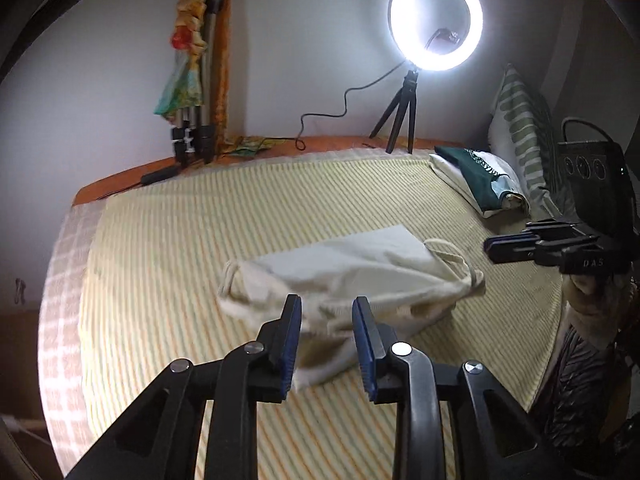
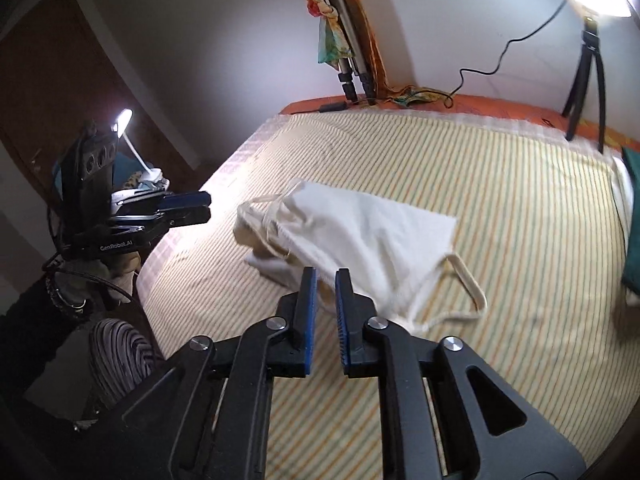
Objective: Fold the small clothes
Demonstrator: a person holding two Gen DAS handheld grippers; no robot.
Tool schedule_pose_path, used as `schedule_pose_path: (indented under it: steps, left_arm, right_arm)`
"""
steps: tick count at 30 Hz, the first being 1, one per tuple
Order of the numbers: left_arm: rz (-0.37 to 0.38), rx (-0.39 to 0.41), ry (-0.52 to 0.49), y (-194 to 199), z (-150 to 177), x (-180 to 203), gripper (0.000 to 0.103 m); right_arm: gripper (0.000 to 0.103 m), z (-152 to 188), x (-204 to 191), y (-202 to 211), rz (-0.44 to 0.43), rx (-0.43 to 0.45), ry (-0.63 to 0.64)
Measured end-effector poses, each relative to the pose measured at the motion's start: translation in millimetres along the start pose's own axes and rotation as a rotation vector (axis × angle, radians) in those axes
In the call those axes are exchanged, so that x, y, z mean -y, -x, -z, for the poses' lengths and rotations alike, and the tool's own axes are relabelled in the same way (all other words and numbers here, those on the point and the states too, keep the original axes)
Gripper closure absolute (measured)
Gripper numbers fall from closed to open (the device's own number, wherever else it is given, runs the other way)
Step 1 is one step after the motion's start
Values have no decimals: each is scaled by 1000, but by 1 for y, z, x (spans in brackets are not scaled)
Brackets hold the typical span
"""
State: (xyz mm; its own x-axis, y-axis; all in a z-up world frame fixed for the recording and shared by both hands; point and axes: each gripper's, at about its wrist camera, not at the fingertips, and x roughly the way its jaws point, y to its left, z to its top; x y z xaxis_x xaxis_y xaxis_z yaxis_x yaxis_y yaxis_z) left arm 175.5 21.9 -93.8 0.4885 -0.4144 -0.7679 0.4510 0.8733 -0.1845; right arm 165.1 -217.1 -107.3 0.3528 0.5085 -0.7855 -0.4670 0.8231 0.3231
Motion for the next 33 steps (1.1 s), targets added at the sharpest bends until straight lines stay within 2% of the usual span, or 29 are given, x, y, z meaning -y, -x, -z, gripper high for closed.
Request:
schedule_pose_path:
  steps: [4,9,14,20,23,26,27,28,29,33]
  left_arm:
    - [16,-64,14,-41,-24,-3,78]
    - [42,-190,24,-81,-25,-5,81]
    - [64,-297,29,-82,8,-5,82]
    - [71,-344,31,-52,67,2,82]
    - [62,-307,27,-30,77,5,82]
    - [53,-212,51,-6,69,2,79]
    - [52,-170,71,2,64,0,79]
    - [51,-141,81,6,59,-2,79]
    - [36,-109,83,8,54,-3,79]
    - [2,-71,88,-8,34,-11,79]
  right_arm:
    - [91,-17,3,-39,21,-83,-9]
    - [91,-13,2,-65,27,-148,4]
    - [91,11,-9,-69,41,-204,76]
    - [91,45,1,-59,53,-261,45]
    - [91,57,2,-49,70,-277,60]
    - [90,56,10,-29,20,-211,15]
    - [83,53,15,-21,-5,-171,-14]
    - [71,49,20,-13,-19,-131,-46]
    - [67,44,26,-8,-22,-95,-72]
    - [66,25,38,-8,23,-35,-107]
